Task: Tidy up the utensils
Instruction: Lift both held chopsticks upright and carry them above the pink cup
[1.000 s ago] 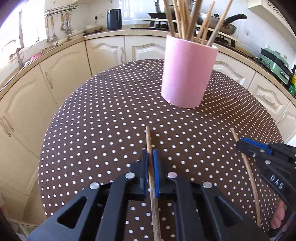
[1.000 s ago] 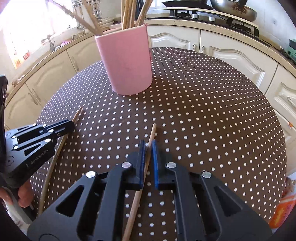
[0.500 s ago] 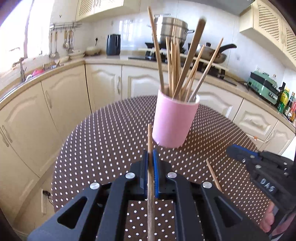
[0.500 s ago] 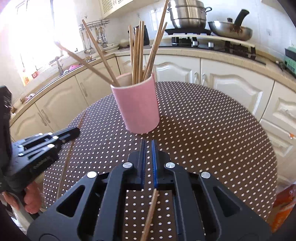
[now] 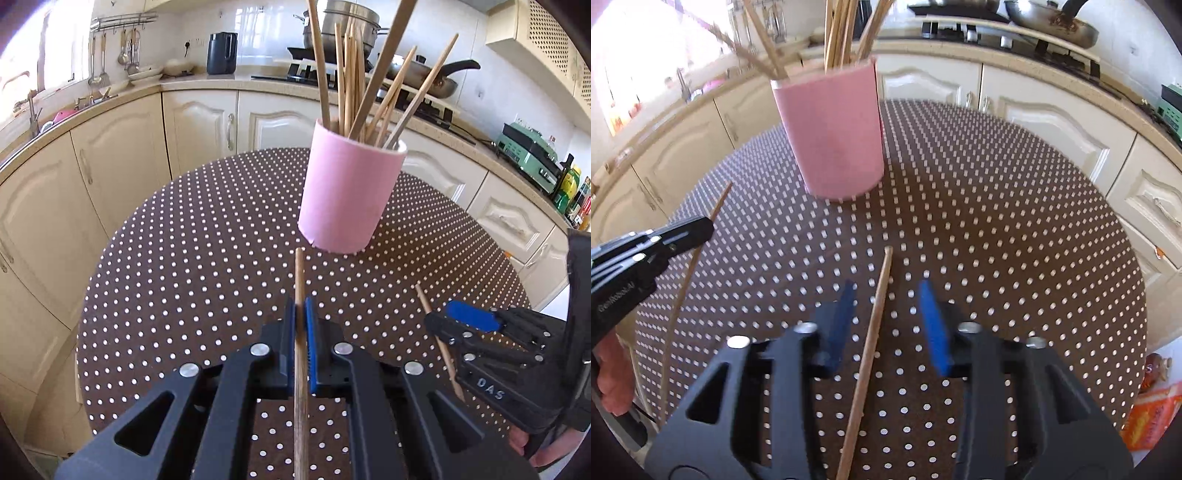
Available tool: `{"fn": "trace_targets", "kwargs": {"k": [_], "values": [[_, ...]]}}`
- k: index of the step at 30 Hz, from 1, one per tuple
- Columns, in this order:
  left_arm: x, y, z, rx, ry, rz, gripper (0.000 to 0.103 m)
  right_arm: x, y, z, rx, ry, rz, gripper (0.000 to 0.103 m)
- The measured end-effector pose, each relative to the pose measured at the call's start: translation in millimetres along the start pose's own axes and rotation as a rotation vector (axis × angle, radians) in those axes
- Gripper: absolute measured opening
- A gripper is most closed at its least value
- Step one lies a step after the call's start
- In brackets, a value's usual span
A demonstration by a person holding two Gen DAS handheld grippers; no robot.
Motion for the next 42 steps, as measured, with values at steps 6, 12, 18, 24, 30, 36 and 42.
{"fn": "trace_targets", "kwargs": {"k": [6, 12, 18, 24, 30, 36, 42], "values": [[-12, 3, 2, -0.003, 0.021, -0.030, 0.006, -3, 1, -7, 0.016, 0.074, 0.009, 0.009], [-6, -2, 3, -0.007, 0.036, -0.006, 0.006, 8, -6, 8, -0.081, -0.024, 0.060, 0.006], [13, -17, 1, 0.006, 0.043, 0.051, 0.006, 49, -18, 7, -0.118, -0.076, 0.200, 0.006], [36, -28, 7, -0.011, 0.063, 0.122, 0.006, 85, -28, 3, -0.119, -0.100, 0.299, 0.006], [54, -33, 15, -0.025, 0.077, 0.176, 0.006, 120, -34, 0, -0.095, -0.109, 0.387, 0.006], [77, -38, 20, -0.034, 0.088, 0.237, 0.006, 143, -40, -1, -0.078, -0.114, 0.441, 0.006], [94, -38, 23, -0.030, 0.087, 0.286, 0.006, 160, -40, -3, -0.066, -0.119, 0.482, 0.006]]}}
Point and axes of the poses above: each gripper's, at about its wrist camera, not at the fingertips, and x roughly against the way its jaws point, z to its right, y to its underside, the point moved 7 cm from there along -x, roughly the way its jaws point, and after that the axes turned 14 degrees about -z, right-handed, at the moved point
